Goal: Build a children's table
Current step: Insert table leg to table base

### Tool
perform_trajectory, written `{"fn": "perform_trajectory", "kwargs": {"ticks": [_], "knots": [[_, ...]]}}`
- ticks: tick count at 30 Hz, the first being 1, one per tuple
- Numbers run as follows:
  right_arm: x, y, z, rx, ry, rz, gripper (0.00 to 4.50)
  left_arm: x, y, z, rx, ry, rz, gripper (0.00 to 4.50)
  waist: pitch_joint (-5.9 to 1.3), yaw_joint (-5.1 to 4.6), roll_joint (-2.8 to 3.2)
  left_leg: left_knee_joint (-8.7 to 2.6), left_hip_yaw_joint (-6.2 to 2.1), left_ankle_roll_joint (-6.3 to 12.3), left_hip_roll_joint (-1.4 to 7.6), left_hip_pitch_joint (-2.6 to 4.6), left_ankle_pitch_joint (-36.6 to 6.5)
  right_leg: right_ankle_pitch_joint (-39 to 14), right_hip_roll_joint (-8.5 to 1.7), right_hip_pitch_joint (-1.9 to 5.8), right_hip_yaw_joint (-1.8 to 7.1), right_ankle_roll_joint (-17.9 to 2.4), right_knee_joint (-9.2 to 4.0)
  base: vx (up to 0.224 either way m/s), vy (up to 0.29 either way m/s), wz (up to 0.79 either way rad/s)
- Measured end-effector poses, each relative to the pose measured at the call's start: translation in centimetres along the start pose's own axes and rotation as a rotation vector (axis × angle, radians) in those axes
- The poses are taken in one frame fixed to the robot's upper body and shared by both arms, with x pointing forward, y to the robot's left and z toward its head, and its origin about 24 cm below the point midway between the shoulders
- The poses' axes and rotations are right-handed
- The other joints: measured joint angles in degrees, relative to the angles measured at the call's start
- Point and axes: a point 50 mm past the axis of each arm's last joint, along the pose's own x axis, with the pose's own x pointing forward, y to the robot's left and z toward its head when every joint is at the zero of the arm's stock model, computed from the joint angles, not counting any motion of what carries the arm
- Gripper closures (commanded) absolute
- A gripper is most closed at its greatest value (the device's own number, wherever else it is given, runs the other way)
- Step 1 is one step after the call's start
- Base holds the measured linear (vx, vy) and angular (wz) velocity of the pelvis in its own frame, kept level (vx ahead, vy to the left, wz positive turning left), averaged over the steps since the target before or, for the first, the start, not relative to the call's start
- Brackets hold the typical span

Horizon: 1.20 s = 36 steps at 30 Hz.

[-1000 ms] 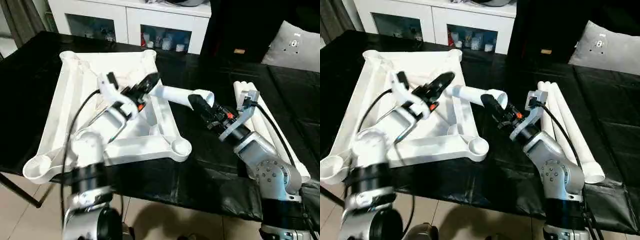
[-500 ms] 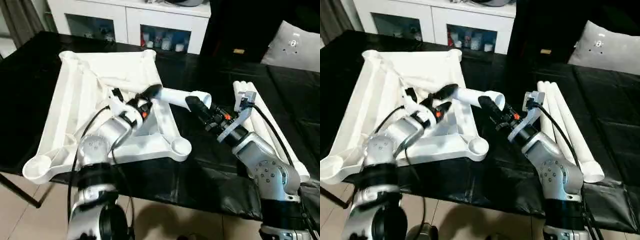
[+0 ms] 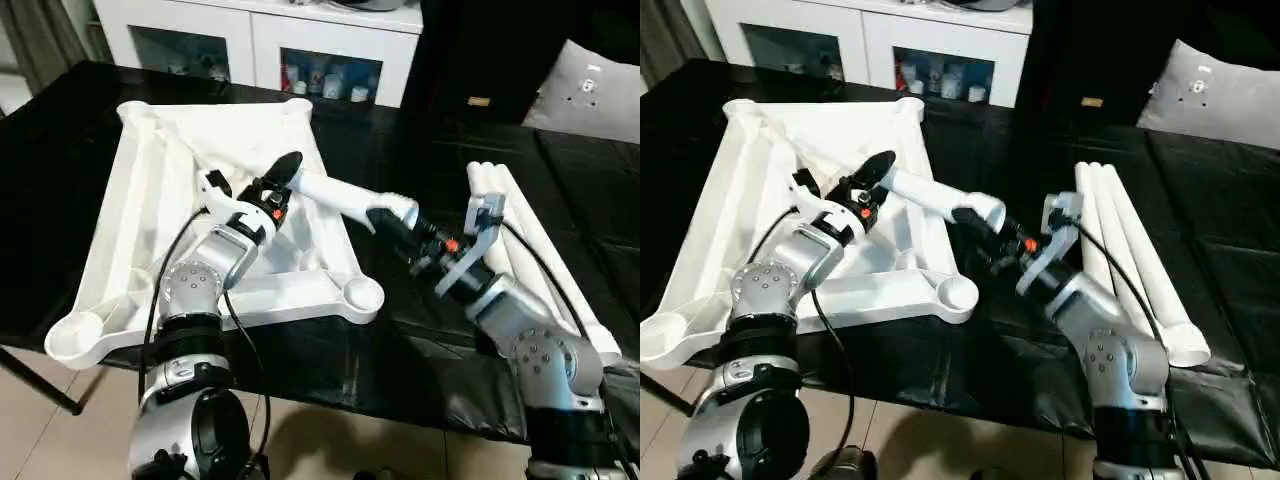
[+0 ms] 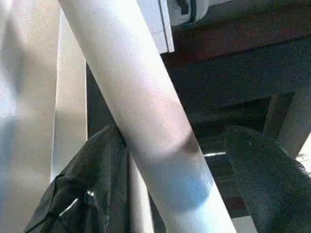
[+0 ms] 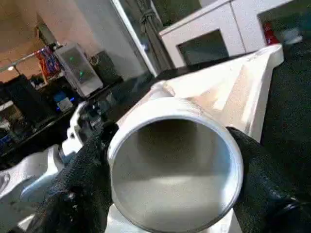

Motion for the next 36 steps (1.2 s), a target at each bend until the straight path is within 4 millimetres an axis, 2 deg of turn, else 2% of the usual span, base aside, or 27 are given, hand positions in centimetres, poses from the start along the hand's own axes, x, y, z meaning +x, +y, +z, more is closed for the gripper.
{"fn": "perform_trajectory", "kwargs": {"ticks": [3, 5, 7, 8, 16, 23, 34, 35, 36], "knots": [[0.0, 0.1, -0.2, -0.009, 0.0, 0.011, 1.72, 0.1, -0.8, 0.5, 0.076, -0.006, -0.032, 1.29, 0.0, -0.01, 0.01, 0.0, 0.0, -0.02, 0.0, 0.0, 0.02, 0.05, -0.01, 0.0, 0.0, -0.02, 0.0, 0.0, 0.0, 0.0], [0.1, 0.2, -0.3, -0.016, 0.003, 0.019, 1.72, 0.1, -1.2, 0.7, 0.098, -0.013, -0.049, 1.63, 0.0, -0.03, 0.01, 0.0, 0.0, -0.03, 0.0, 0.02, 0.02, 0.07, -0.01, 0.01, -0.01, -0.03, 0.0, 0.0, 0.0, 0.0], [0.1, 0.3, -0.4, -0.026, 0.008, 0.022, 1.73, 0.1, -1.4, 0.8, 0.103, -0.016, -0.055, 1.67, 0.0, -0.04, 0.01, 0.0, 0.0, -0.04, 0.0, 0.02, 0.03, 0.08, -0.01, 0.01, 0.0, -0.04, 0.01, 0.0, 0.0, 0.0], [0.1, 0.3, -0.7, -0.039, 0.019, 0.024, 1.73, 0.1, -1.5, 0.8, 0.106, -0.018, -0.059, 1.89, 0.0, -0.02, 0.01, 0.0, 0.0, -0.04, 0.01, 0.02, 0.03, 0.09, -0.01, 0.01, -0.02, -0.04, 0.01, 0.0, 0.0, 0.0], [0.2, 0.2, -1.4, -0.066, 0.067, 0.036, 1.73, 0.1, -2.2, 0.9, 0.134, -0.019, -0.093, 2.44, 0.0, 0.03, 0.01, 0.01, 0.0, -0.02, 0.0, 0.02, 0.05, 0.11, -0.01, 0.02, -0.02, -0.04, 0.01, 0.0, 0.0, 0.0], [0.3, 0.1, -2.0, -0.072, 0.101, 0.036, 1.73, 0.3, -2.8, 0.8, 0.196, -0.004, -0.12, 2.63, 0.0, -0.02, 0.02, 0.01, 0.0, -0.02, 0.0, 0.02, 0.05, 0.11, -0.01, 0.02, -0.02, -0.04, 0.01, 0.0, 0.0, 0.0], [0.4, -0.3, -2.4, -0.083, 0.119, 0.02, 1.73, 0.5, -3.0, 0.8, 0.285, -0.016, -0.12, 2.65, 0.0, -0.01, 0.02, 0.02, 0.0, -0.02, 0.01, 0.02, 0.05, 0.15, -0.01, 0.04, -0.01, -0.06, 0.01, 0.0, 0.0, 0.0], [0.5, -0.3, -2.4, -0.085, 0.121, 0.018, 1.17, 0.6, -3.1, 0.7, 0.292, -0.019, -0.12, 2.66, 0.0, -0.04, 0.02, 0.02, 0.0, -0.02, 0.01, 0.03, 0.05, 0.15, -0.01, 0.04, -0.02, -0.06, 0.01, 0.0, 0.0, 0.0], [0.5, -0.4, -2.4, -0.089, 0.123, 0.017, 1.03, 0.6, -3.1, 0.7, 0.3, -0.022, -0.118, 2.66, 0.0, -0.06, 0.02, 0.02, 0.0, -0.02, 0.01, 0.03, 0.05, 0.15, -0.01, 0.03, -0.01, -0.06, 0.01, 0.0, 0.0, 0.0]]}}
